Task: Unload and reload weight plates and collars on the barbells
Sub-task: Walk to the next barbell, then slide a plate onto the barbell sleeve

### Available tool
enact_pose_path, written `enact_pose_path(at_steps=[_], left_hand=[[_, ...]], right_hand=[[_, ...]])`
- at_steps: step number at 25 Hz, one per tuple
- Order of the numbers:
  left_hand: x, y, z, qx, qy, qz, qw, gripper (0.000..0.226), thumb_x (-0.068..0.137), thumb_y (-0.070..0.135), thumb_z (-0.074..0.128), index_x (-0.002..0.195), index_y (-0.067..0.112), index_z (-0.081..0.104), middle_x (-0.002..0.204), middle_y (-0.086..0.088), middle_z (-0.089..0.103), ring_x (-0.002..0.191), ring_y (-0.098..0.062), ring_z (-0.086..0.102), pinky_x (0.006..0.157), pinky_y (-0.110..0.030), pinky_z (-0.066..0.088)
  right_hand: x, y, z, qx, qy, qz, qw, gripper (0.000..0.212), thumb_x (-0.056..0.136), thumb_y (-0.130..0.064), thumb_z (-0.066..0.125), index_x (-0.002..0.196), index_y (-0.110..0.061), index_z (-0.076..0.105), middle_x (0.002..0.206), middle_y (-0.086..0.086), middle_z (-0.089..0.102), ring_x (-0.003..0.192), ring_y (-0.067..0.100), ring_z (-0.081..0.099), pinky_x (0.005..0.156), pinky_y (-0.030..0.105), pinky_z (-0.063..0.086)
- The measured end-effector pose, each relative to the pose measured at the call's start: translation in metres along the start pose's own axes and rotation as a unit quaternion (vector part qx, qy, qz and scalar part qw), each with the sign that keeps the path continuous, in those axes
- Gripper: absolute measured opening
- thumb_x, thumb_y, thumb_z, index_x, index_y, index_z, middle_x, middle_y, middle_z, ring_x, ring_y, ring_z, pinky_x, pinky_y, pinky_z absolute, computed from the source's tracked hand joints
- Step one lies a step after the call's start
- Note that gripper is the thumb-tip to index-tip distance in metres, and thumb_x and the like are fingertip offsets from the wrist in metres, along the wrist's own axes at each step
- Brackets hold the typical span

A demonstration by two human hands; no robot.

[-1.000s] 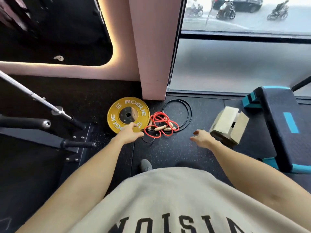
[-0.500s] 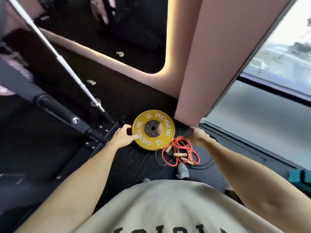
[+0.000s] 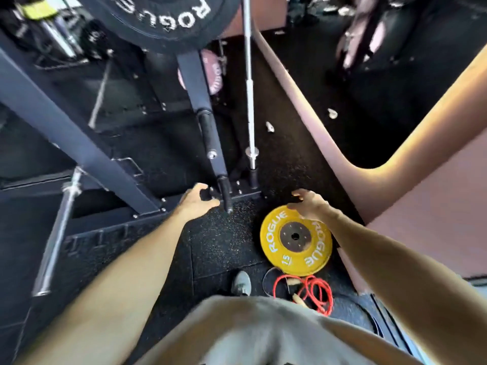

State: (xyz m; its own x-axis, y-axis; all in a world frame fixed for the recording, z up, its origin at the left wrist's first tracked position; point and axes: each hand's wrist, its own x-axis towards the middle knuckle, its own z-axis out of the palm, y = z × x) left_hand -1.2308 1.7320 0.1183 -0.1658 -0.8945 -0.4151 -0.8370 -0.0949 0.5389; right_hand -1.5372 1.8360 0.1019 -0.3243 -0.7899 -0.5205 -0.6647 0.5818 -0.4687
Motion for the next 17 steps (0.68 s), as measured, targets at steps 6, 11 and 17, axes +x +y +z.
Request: enact_pose_path(at_steps=[6, 11, 17], left_hand=[[0.013, 0.03, -0.114, -0.043, 0.117, 0.036, 0.992, 0.072, 0.076, 0.053, 0.072, 0.137, 0.035, 0.041, 0.147, -0.006, 0.042, 0.118, -0.03, 0.056, 0.099, -0.039, 0.044], [0.012, 0.083, -0.209, -0.055, 0.214, 0.093, 0.971, 0.074, 0.076, 0.058, 0.069, 0.139, 0.04, 0.036, 0.15, -0.001, 0.037, 0.132, -0.023, 0.042, 0.103, -0.042, 0.04], [0.007, 0.135, -0.314, -0.043, 0.308, 0.159, 0.937, 0.075, 0.078, 0.051, 0.073, 0.141, 0.033, 0.037, 0.148, -0.004, 0.038, 0.134, -0.024, 0.039, 0.099, -0.038, 0.035]], right_hand=[[0.029, -0.108, -0.074, -0.009, 0.06, -0.142, 0.988, 0.062, 0.087, -0.048, 0.065, 0.142, -0.026, 0.046, 0.139, 0.004, 0.057, 0.13, 0.026, 0.051, 0.11, 0.045, 0.036], [0.029, -0.194, -0.15, -0.019, 0.126, -0.219, 0.967, 0.063, 0.089, -0.049, 0.061, 0.145, -0.028, 0.041, 0.138, 0.005, 0.056, 0.13, 0.026, 0.051, 0.111, 0.046, 0.033], [0.008, -0.283, -0.24, -0.009, 0.212, -0.322, 0.923, 0.069, 0.087, -0.047, 0.064, 0.148, -0.025, 0.038, 0.146, 0.003, 0.05, 0.136, 0.026, 0.045, 0.112, 0.05, 0.033]])
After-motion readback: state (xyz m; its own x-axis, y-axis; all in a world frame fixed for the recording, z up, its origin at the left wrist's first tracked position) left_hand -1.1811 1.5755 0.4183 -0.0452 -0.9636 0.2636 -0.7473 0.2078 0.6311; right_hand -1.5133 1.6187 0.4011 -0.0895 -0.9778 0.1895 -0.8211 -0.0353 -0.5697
